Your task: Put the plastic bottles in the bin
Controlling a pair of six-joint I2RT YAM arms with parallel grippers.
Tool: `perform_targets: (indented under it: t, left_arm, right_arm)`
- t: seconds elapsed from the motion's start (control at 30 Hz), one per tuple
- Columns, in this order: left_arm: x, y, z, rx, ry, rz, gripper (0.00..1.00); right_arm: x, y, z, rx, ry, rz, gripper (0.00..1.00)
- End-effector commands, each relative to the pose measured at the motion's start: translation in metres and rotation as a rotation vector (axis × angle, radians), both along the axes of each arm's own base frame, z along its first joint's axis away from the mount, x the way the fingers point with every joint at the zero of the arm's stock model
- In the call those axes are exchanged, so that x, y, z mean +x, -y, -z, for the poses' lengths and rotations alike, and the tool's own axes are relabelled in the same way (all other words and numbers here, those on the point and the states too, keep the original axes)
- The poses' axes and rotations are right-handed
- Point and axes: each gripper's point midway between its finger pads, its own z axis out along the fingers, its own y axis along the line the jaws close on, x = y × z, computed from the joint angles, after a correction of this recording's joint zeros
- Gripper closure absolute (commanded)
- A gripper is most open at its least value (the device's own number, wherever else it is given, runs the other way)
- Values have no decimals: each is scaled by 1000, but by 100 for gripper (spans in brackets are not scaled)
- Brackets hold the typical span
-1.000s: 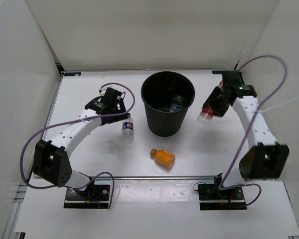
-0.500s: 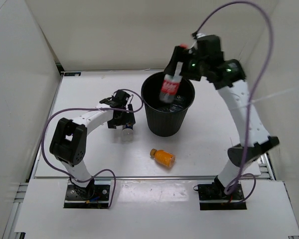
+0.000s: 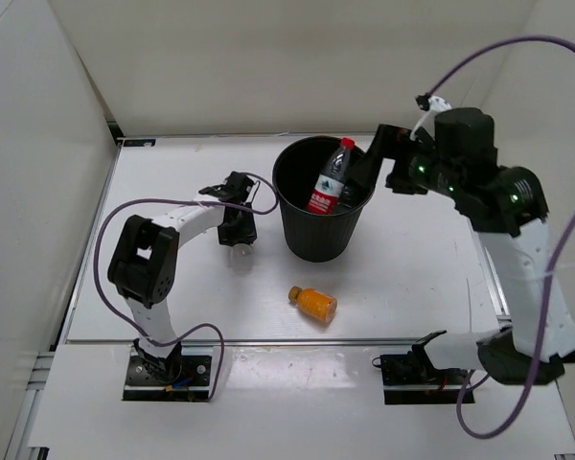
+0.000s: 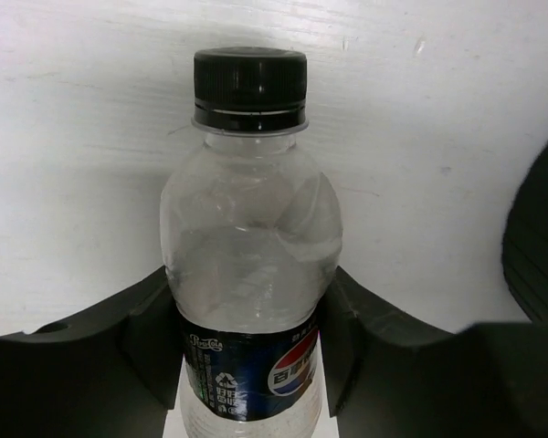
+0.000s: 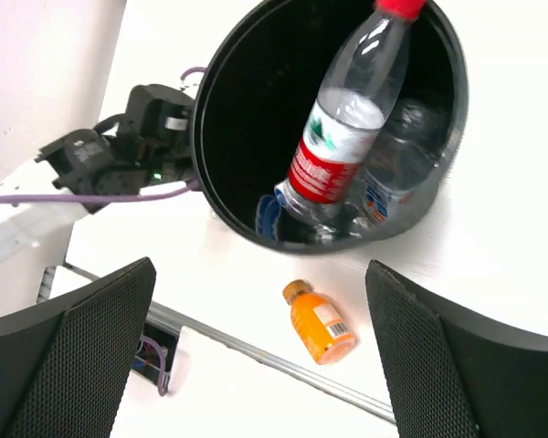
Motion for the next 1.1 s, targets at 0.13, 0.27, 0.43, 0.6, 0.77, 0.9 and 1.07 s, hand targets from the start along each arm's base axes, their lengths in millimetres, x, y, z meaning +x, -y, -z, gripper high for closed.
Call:
perform_targets:
  t: [0.13,0.27,0.43,0.6,0.77,0.9,1.07]
  left_arm:
    - [32,-6,-166,-155,391,-188,53]
    - [44,-11,-299,-280,689,-228,53]
    - [50,52,-386,-405,860,-35,50]
    - [63,131,-376,-428,827,151,45]
    - [35,185,-338,-425,736,292,29]
    - [17,171,-340,-364,758,254,0]
    - [-5,103,-424,-329,953,117,0]
  right_arm:
    - [-7,27,43,-65,-99,100,1]
    - [-7,31,63,-72,-159,121,1]
    - [-2,31,78,-60,-196,138,1]
    - [3,39,89,-24,-251,180,1]
    - [-2,52,92,-4,-251,220,1]
    - [-9,63,105,-7,-265,249,1]
    - [-26,51,126,17,-228,140,1]
